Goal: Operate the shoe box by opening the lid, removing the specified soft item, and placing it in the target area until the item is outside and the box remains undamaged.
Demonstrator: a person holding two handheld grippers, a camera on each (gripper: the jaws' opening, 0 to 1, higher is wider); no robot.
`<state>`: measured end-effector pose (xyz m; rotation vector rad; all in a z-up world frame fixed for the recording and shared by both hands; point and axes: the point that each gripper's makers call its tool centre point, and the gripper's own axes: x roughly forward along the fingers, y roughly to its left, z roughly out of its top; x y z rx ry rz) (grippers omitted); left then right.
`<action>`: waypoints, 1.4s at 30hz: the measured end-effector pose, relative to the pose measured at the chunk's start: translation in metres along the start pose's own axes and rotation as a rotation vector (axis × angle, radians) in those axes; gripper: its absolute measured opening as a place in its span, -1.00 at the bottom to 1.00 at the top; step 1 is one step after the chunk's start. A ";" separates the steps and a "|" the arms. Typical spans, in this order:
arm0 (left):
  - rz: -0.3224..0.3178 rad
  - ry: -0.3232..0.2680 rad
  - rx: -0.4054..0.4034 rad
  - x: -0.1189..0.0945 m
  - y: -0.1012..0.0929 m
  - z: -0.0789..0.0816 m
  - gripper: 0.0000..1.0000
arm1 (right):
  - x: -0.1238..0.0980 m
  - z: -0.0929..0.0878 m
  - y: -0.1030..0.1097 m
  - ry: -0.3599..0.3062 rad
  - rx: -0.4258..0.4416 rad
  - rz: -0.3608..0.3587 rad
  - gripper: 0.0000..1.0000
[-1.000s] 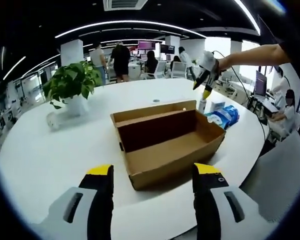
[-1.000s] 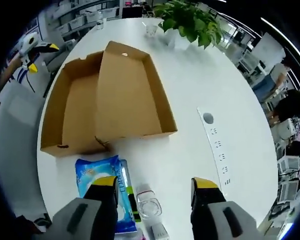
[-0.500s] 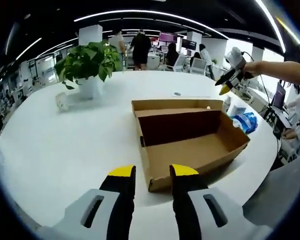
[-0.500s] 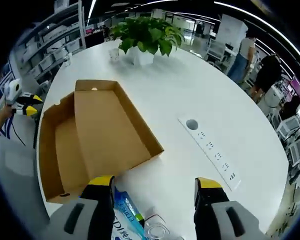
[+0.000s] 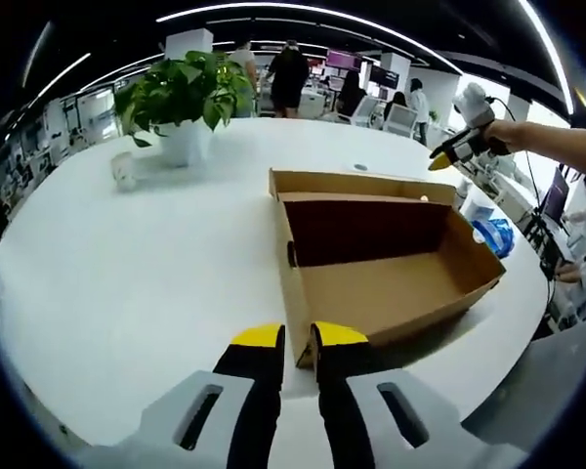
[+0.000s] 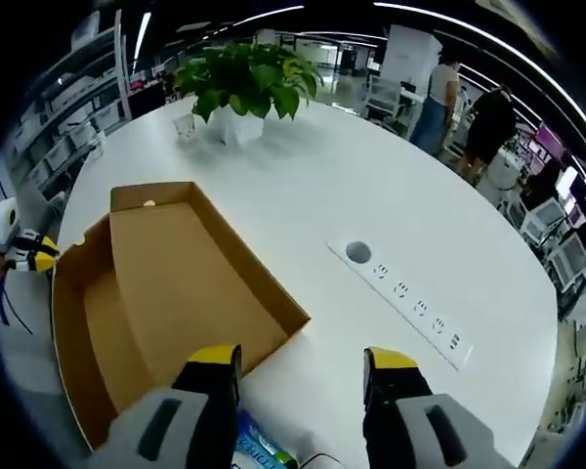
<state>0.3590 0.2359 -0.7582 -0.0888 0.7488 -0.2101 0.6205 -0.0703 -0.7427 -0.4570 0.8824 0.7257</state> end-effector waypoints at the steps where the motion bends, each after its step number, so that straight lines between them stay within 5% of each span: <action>1: -0.001 -0.001 -0.005 0.000 0.000 0.000 -0.85 | 0.002 0.000 0.001 -0.003 0.014 0.003 -0.05; 14: -0.007 0.031 -0.037 0.015 -0.004 -0.003 -0.85 | 0.023 -0.010 0.010 0.021 0.238 0.010 -0.19; 42: 0.054 0.040 -0.107 0.018 0.000 -0.005 -0.95 | 0.067 -0.032 0.016 0.115 0.410 0.024 -0.88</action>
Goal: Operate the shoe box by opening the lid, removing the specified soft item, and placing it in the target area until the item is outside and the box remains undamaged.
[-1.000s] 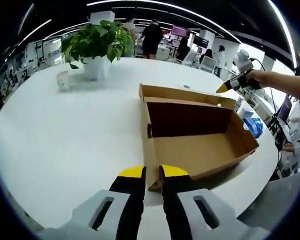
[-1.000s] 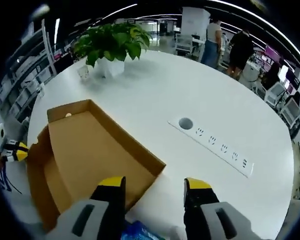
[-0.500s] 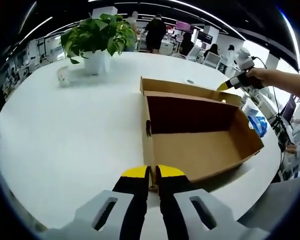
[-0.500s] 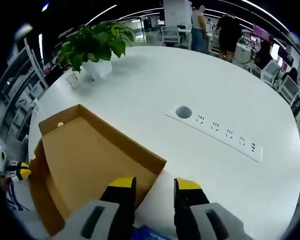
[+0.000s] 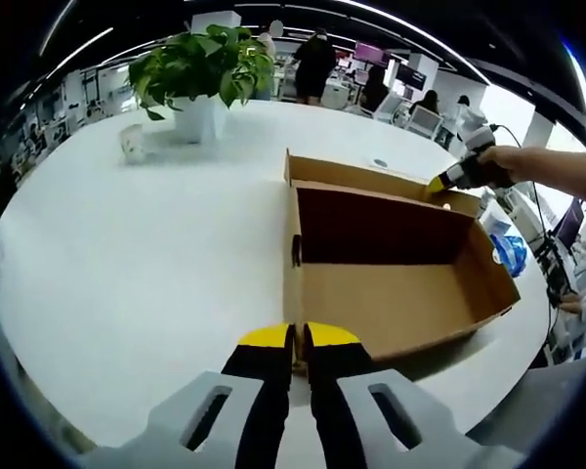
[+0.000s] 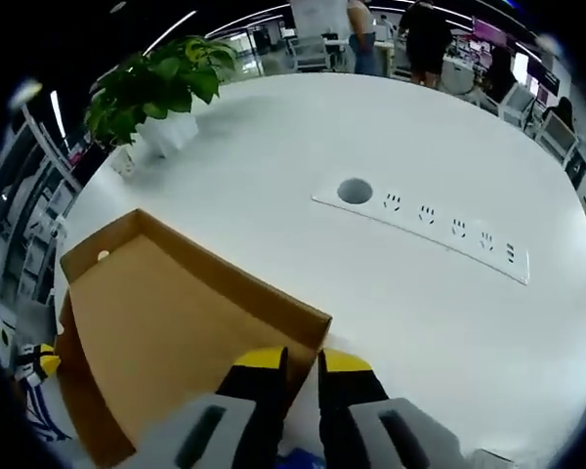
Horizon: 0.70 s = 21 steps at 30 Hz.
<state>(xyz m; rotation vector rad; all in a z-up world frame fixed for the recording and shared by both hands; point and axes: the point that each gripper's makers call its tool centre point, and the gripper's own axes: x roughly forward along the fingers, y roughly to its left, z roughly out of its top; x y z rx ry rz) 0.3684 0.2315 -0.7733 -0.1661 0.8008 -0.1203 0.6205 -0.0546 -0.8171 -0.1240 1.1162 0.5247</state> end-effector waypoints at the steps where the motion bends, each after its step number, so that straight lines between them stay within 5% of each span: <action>1: 0.001 -0.001 0.001 0.000 0.000 0.000 -0.96 | 0.000 -0.001 -0.001 0.003 -0.003 -0.004 -0.89; 21: -0.006 0.010 -0.016 -0.001 -0.002 0.000 -0.96 | -0.021 0.012 0.000 -0.071 -0.015 -0.030 -0.98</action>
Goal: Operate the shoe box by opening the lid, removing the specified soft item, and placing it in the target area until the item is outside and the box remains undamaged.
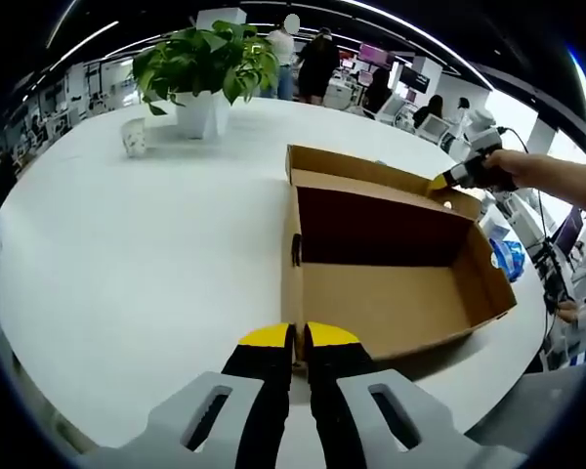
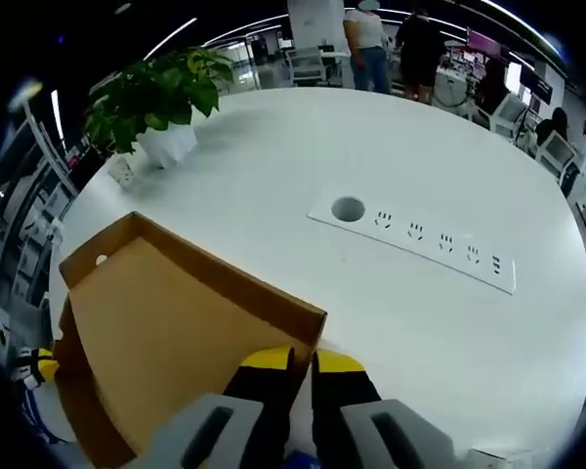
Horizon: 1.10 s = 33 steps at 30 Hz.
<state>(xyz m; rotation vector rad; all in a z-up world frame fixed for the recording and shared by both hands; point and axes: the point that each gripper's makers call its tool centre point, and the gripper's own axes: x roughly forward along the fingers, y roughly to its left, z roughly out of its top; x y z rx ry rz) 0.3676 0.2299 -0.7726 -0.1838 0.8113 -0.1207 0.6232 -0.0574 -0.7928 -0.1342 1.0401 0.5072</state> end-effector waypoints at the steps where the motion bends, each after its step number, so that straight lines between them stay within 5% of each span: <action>1: -0.001 0.001 -0.003 0.000 0.000 0.000 -0.96 | -0.001 0.002 -0.001 -0.003 -0.003 0.000 -0.98; 33: -0.025 -0.017 -0.040 0.001 0.000 0.000 -0.95 | -0.065 0.029 0.013 -0.186 -0.015 0.015 -1.00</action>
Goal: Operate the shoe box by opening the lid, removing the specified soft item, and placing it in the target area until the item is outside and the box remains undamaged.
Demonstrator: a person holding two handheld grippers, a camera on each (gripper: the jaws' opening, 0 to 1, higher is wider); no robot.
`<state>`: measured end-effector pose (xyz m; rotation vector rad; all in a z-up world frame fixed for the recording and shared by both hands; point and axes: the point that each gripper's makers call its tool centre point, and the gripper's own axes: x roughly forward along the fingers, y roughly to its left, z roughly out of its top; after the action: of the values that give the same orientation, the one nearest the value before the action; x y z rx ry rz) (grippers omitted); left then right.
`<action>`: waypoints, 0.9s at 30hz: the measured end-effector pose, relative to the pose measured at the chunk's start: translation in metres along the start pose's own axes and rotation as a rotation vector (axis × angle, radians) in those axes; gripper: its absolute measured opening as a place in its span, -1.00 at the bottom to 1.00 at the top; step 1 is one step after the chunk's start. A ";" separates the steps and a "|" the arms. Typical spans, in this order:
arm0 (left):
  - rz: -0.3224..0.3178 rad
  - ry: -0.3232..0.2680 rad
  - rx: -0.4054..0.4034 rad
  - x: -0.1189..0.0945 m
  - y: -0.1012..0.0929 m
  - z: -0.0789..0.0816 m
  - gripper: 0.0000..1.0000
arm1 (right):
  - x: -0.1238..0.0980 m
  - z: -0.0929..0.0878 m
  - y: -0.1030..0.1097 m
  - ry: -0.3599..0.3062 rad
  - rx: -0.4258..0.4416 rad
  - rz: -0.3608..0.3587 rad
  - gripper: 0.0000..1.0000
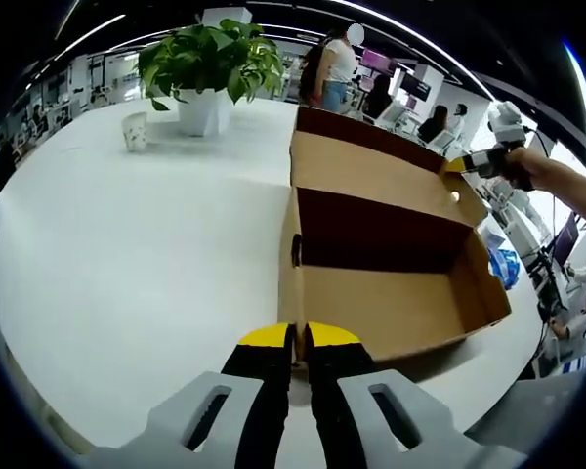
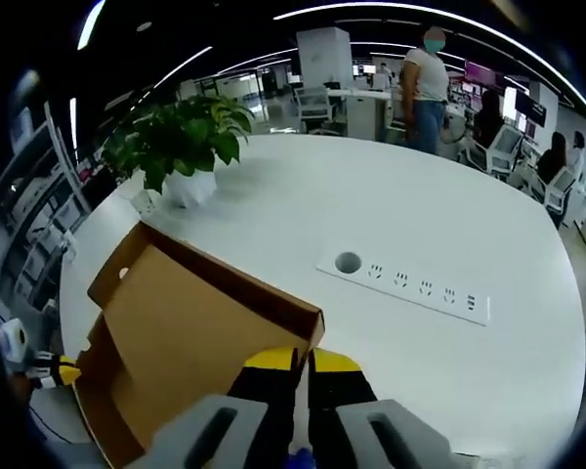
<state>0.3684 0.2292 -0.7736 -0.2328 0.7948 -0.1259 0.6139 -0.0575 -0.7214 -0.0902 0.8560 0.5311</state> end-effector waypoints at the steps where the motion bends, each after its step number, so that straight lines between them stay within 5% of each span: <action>1: -0.001 -0.001 0.000 0.000 0.000 0.000 -0.95 | -0.002 0.001 0.001 -0.006 0.000 0.001 -1.00; 27: -0.007 -0.016 -0.010 0.001 0.001 0.001 -0.95 | -0.056 0.013 0.023 -0.202 -0.008 0.036 -1.00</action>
<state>0.3692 0.2305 -0.7739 -0.2456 0.7787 -0.1263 0.5820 -0.0566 -0.6678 -0.0275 0.6593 0.5667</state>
